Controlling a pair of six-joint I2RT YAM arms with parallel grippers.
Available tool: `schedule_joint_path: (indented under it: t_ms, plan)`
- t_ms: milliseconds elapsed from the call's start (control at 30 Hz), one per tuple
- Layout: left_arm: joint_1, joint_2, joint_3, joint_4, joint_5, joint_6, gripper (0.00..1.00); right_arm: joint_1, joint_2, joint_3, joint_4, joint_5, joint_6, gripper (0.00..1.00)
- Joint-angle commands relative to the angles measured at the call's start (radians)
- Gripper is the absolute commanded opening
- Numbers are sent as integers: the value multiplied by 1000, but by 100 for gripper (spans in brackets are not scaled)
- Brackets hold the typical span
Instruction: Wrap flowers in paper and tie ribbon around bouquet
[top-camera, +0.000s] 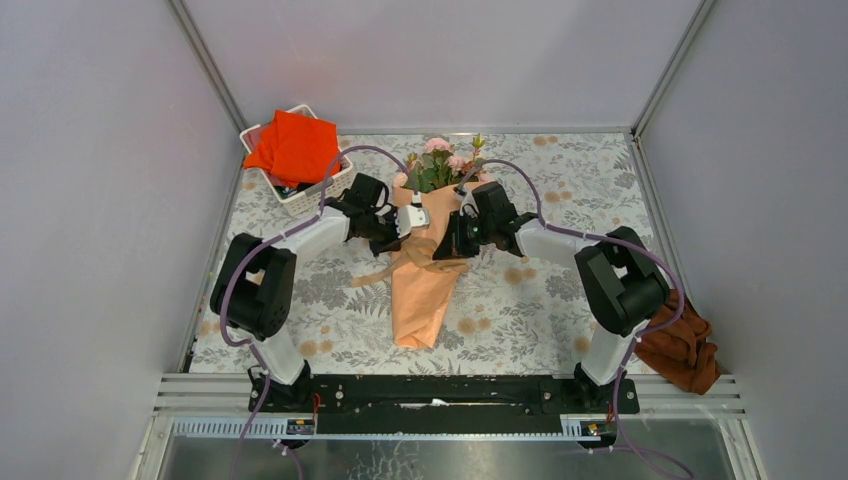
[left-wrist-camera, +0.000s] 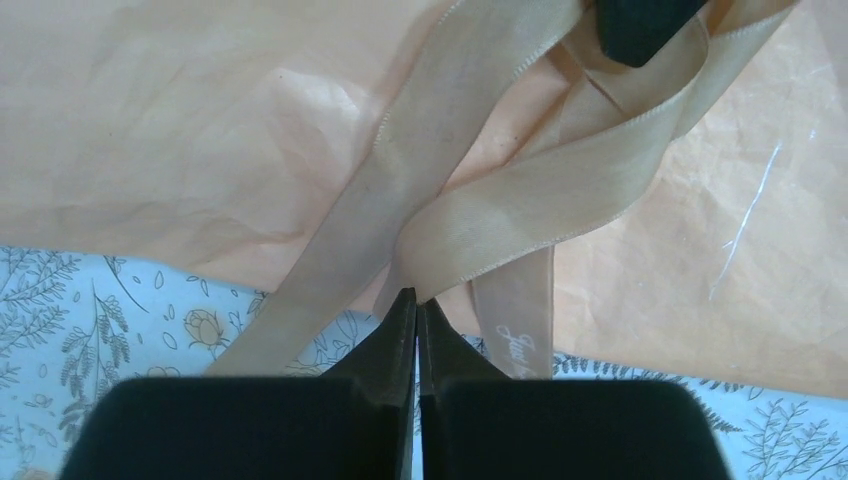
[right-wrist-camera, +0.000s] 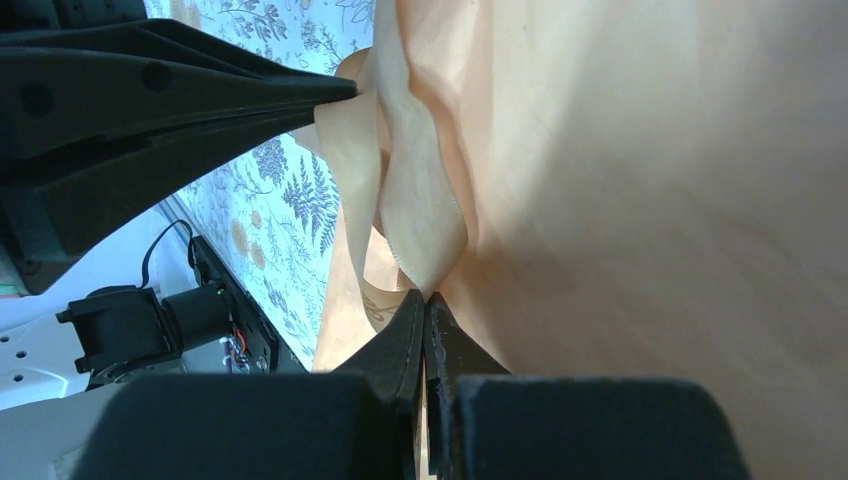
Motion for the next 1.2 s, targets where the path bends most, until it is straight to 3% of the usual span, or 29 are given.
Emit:
schedule_joint_path:
  t_ms: [0,167,500,567,667,800,867,967,1167]
  plan:
    - [-6,-44,-8,42,25,-16,0,13,-71,37,1,-22,-26,0]
    - [-6,-125,-56,-77,52,78,0,28,-83,-2,12,-25,-30,0]
    - [-18,-135,-151,-282,25,246,1,33,-30,-27,30,-18,-19,0]
    - [-34,-131,-163,-287,-2,257,11,34,-16,-21,30,-21,-19,0]
    - [-52,-129,-134,-337,-42,279,36,38,3,-6,23,-25,-26,0]
    - [-47,-127,2,-442,-26,273,43,39,13,5,14,-19,-34,0]
    - [-46,-117,59,-413,11,208,44,38,16,5,15,-18,-34,0]
    - [-53,-92,77,-266,60,-2,54,39,17,5,15,-15,-32,0]
    - [-118,-25,34,-6,-78,-201,61,39,13,15,14,-15,-32,0]
